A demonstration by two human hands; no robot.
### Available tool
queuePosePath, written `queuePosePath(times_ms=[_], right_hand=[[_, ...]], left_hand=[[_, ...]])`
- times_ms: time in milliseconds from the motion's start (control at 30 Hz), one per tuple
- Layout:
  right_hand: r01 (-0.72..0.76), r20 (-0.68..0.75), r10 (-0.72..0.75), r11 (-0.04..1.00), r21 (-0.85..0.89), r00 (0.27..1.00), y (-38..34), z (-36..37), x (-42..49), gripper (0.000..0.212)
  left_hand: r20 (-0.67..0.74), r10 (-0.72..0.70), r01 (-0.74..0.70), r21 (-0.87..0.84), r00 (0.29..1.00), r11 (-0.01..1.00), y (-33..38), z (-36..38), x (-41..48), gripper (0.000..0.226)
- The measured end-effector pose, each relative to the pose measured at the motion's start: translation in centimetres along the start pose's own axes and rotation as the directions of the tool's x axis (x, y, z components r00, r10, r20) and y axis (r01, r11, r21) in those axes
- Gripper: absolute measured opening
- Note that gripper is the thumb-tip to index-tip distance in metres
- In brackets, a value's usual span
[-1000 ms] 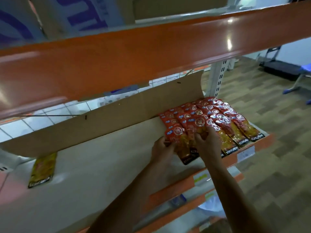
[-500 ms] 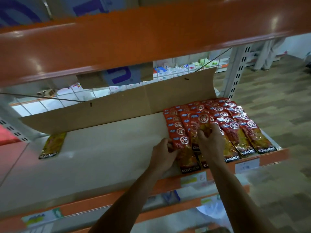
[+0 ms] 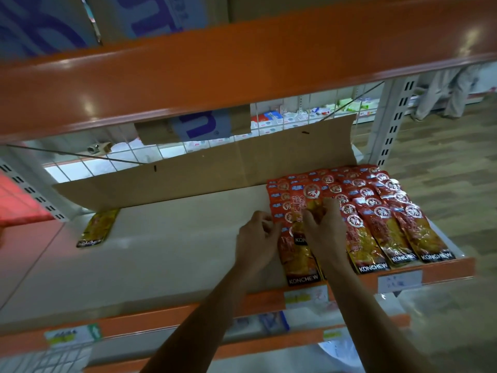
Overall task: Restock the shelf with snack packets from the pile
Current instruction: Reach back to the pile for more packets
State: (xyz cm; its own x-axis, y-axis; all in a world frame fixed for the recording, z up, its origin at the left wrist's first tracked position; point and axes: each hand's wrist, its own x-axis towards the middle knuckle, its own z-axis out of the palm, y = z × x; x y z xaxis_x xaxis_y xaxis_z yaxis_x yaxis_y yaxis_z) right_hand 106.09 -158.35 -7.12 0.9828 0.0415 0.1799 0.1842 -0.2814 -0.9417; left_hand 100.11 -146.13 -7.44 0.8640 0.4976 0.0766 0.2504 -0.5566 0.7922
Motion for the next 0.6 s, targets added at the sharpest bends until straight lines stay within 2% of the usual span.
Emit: queuePosePath(times_ms=[167,333,433,500,600], right_hand=[[0.057,0.094,-0.049,0.995,-0.076,0.994,-0.8,2.1,0.3,0.025],[0.119,0.201,-0.083,0.977,-0.175,0.976,-1.6,3.4,1.5,0.025],[0.143,0.243,-0.076,0.952,-0.272,0.967,-1.6,3.8,2.0,0.039],[0.17,0.265,-0.086,0.934,-0.315,0.96,-1.3,4.1,2.2,0.041],[0.223,0.316,-0.11,0.911,-0.348,0.942,-0.8,4.5,2.4,0.04]], left_hand=[[0.064,0.029,-0.011,-0.275,0.998,0.961,0.3,0.7,1.5,0.051],[-0.064,0.01,-0.035,-0.414,0.998,0.91,-0.9,0.5,3.4,0.06],[-0.166,0.033,-0.087,-0.329,0.986,0.941,-1.8,-0.2,4.8,0.054],[-0.225,0.026,-0.083,-0.243,0.974,0.966,-2.3,-0.6,5.8,0.043],[-0.233,0.016,-0.048,-0.129,0.972,0.99,-2.9,-1.0,7.4,0.035]])
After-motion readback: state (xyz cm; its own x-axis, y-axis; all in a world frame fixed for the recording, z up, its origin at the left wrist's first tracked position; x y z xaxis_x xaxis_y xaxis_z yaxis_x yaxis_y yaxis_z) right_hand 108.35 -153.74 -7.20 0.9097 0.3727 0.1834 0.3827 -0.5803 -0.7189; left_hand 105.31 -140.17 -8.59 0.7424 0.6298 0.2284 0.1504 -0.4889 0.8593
